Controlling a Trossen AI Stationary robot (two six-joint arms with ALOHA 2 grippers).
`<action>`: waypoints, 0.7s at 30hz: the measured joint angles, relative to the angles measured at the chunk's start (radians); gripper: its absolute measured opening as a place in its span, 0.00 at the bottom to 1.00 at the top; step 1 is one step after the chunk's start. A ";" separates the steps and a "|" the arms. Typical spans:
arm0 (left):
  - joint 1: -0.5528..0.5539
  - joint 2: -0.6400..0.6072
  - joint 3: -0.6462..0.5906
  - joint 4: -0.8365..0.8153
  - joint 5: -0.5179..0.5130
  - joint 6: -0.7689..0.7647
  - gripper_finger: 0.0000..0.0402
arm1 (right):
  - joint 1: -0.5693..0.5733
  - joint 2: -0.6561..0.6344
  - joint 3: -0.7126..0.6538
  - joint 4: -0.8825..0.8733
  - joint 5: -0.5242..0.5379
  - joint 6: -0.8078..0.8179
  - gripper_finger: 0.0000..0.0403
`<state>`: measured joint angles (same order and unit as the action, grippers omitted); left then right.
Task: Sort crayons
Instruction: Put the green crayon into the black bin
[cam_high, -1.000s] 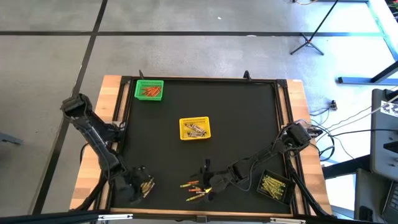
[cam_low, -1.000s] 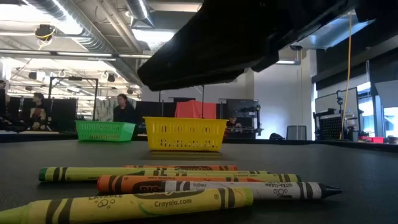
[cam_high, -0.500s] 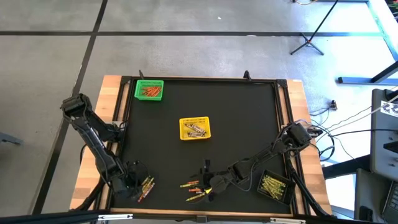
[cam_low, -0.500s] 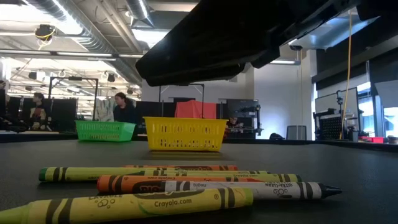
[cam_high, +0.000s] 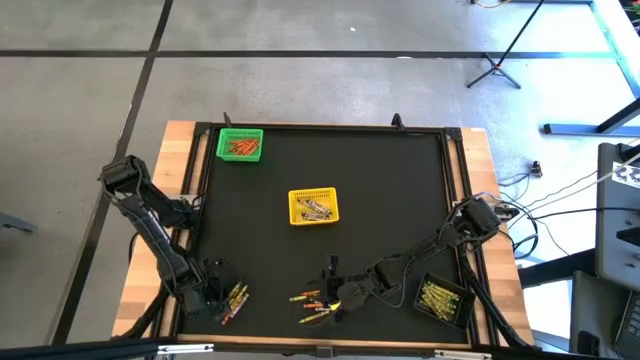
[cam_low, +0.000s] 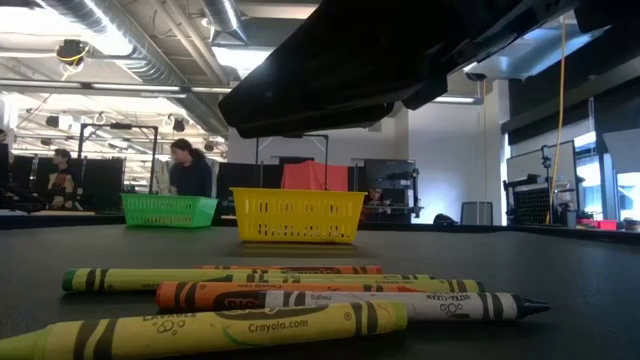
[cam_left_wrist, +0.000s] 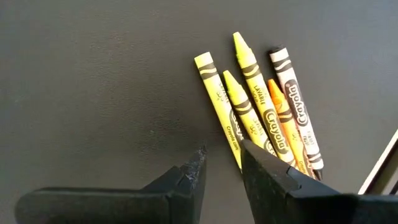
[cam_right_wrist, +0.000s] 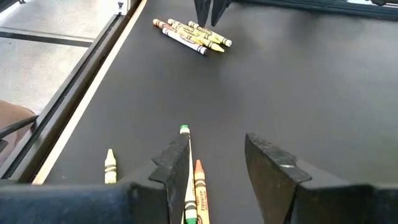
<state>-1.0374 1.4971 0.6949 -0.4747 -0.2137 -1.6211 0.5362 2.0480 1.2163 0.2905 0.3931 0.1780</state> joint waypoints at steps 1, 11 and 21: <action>0.000 0.000 0.000 0.000 0.000 0.000 0.22 | 0.000 0.000 0.000 0.000 0.000 0.000 0.38; 0.000 -0.010 0.000 -0.005 0.015 0.005 0.22 | 0.000 -0.001 0.000 0.001 0.000 0.000 0.38; 0.000 -0.034 0.006 0.033 -0.006 0.008 0.22 | 0.000 -0.001 0.000 0.007 0.001 0.000 0.38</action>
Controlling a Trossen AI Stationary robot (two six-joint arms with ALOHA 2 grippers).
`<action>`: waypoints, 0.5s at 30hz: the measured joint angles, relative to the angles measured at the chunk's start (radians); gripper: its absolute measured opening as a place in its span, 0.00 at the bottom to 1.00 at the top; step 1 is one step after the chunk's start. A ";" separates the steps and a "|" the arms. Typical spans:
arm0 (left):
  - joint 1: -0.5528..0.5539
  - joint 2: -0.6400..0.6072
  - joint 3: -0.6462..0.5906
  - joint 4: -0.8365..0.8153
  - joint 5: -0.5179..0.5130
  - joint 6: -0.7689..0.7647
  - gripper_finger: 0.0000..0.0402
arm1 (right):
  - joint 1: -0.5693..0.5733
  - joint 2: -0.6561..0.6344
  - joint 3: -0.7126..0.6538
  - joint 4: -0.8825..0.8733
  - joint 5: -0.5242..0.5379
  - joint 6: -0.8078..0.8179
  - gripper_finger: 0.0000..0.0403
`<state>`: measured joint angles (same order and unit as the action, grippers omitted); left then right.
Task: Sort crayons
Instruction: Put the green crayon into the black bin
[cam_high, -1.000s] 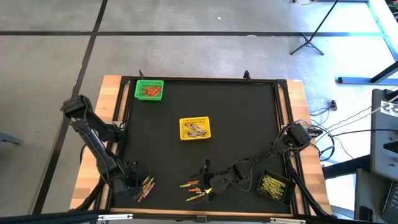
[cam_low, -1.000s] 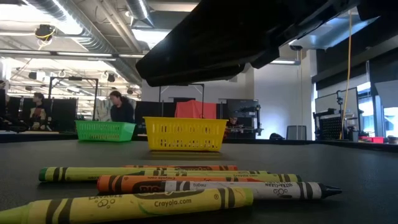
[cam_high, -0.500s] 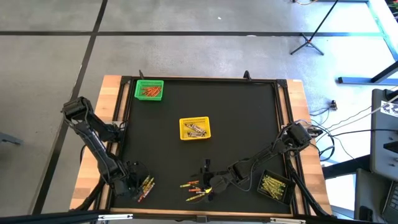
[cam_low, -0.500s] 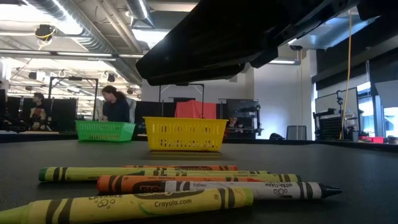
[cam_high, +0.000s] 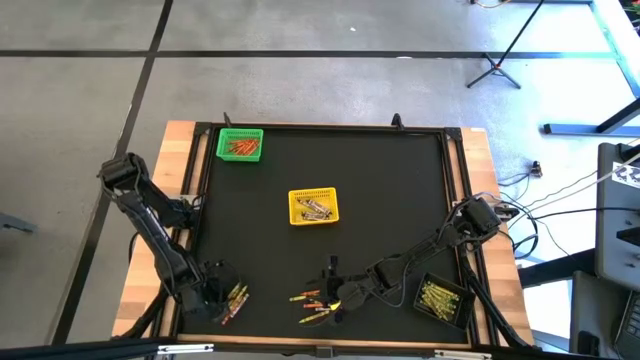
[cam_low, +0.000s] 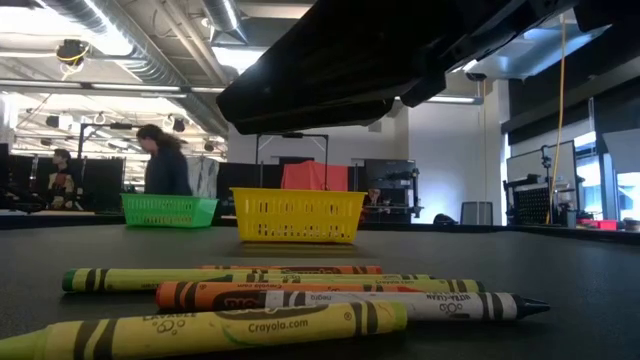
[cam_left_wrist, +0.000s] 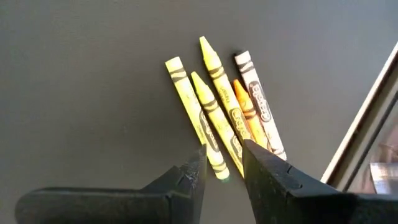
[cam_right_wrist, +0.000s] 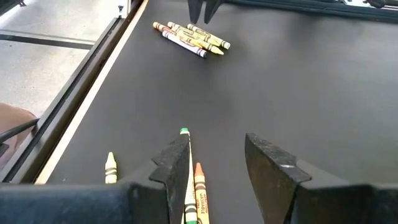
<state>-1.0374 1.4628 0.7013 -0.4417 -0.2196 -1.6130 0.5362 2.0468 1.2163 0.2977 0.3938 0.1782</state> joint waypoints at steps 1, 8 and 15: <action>0.000 0.006 0.000 0.000 -0.009 0.000 0.22 | 0.000 0.000 0.000 0.000 0.003 0.000 0.38; 0.000 0.046 -0.011 0.019 0.007 -0.008 0.22 | 0.000 0.000 0.000 0.000 0.008 0.000 0.38; 0.000 0.056 -0.011 -0.016 0.007 -0.007 0.22 | 0.000 0.000 0.000 0.000 0.009 0.000 0.38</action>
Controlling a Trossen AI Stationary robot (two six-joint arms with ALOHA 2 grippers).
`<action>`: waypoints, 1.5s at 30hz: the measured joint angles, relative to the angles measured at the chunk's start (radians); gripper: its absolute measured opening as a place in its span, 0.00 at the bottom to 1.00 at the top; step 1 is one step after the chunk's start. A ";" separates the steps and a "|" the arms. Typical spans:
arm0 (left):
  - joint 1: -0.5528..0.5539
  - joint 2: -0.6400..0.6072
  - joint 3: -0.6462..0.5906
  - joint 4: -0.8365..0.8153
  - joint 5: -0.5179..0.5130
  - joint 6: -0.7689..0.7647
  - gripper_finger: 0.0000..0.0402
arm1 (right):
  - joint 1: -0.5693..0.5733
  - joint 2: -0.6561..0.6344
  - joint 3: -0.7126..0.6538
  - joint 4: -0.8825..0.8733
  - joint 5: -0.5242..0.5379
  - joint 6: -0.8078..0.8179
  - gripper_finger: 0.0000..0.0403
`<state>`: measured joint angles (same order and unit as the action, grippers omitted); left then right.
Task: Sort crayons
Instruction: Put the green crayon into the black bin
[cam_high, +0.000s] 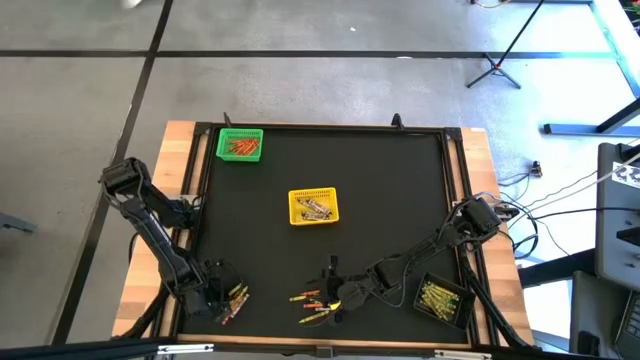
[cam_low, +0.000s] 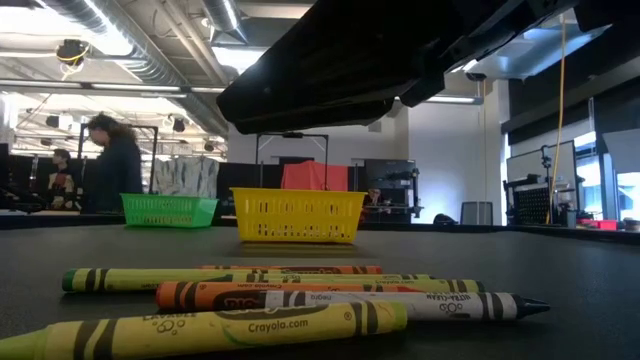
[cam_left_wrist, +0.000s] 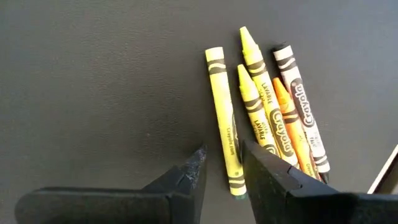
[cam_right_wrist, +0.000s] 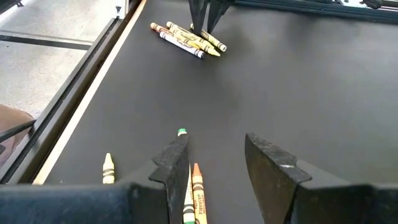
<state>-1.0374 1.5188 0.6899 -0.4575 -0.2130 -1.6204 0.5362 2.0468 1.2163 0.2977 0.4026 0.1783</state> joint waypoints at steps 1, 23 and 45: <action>0.000 0.000 0.000 -0.011 0.000 0.000 0.22 | 0.000 0.000 0.000 0.000 0.000 0.000 0.38; 0.001 -0.020 0.023 -0.098 -0.091 0.225 0.03 | -0.015 0.000 0.000 0.001 0.017 0.005 0.39; -0.010 -0.043 -0.115 0.680 -0.757 0.960 0.03 | -0.041 0.000 0.000 0.288 0.011 -0.015 0.64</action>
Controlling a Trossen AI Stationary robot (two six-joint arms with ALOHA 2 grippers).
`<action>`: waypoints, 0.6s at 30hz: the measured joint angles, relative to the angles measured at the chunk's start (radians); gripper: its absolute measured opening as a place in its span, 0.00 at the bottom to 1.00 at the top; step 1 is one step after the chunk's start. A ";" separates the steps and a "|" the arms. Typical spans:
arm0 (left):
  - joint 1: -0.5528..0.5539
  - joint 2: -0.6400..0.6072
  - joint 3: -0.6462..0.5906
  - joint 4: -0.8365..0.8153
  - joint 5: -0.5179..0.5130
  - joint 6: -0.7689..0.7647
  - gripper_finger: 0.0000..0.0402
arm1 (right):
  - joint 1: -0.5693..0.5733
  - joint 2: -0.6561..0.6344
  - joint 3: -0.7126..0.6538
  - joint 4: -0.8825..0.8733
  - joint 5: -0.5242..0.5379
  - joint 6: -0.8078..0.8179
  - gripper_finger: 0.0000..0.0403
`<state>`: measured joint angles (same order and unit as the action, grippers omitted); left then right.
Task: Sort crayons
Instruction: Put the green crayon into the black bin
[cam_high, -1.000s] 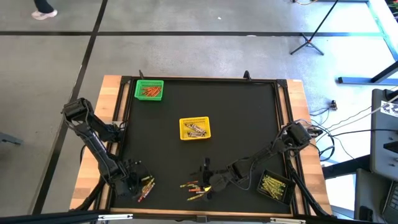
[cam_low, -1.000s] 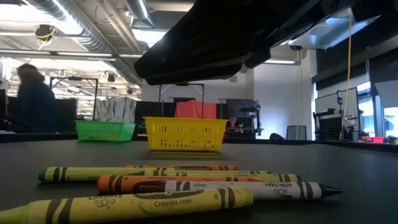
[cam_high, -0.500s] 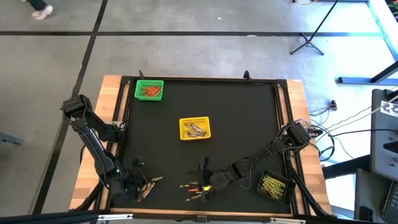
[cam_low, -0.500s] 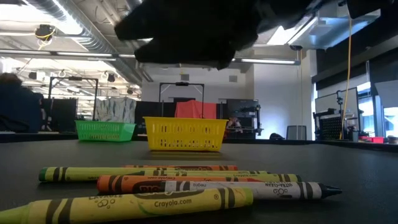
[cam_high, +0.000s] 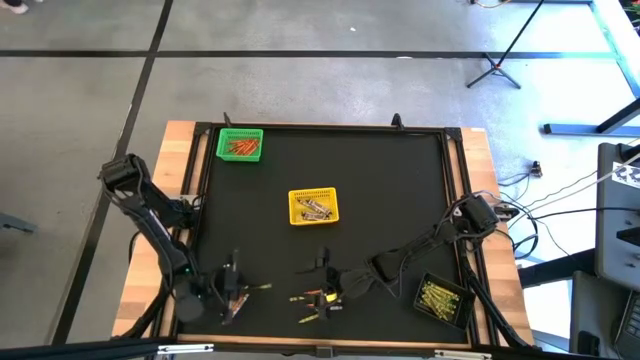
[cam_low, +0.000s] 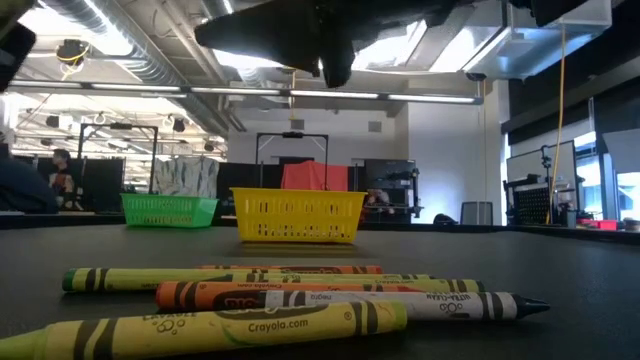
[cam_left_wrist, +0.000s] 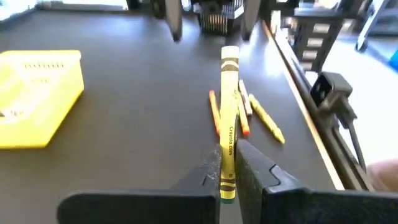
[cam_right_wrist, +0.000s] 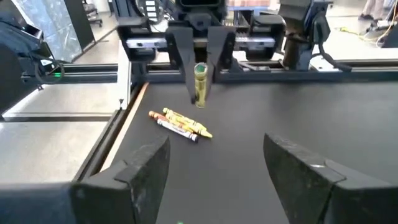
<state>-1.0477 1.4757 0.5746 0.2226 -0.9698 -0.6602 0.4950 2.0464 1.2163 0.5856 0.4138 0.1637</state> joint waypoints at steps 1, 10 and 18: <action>0.004 0.000 -0.025 0.072 -0.008 0.043 0.03 | 0.000 0.002 0.000 0.008 -0.002 -0.006 0.64; 0.060 0.000 -0.225 0.576 0.040 0.306 0.03 | -0.034 0.084 0.000 0.213 0.002 -0.034 0.64; 0.130 0.071 -0.249 0.764 0.144 0.444 0.03 | -0.073 0.118 0.000 0.307 -0.013 -0.013 0.64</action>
<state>-0.9177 1.5463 0.3260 0.9870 -0.8254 -0.2161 0.4218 2.1646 1.2163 0.8929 0.4004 0.1509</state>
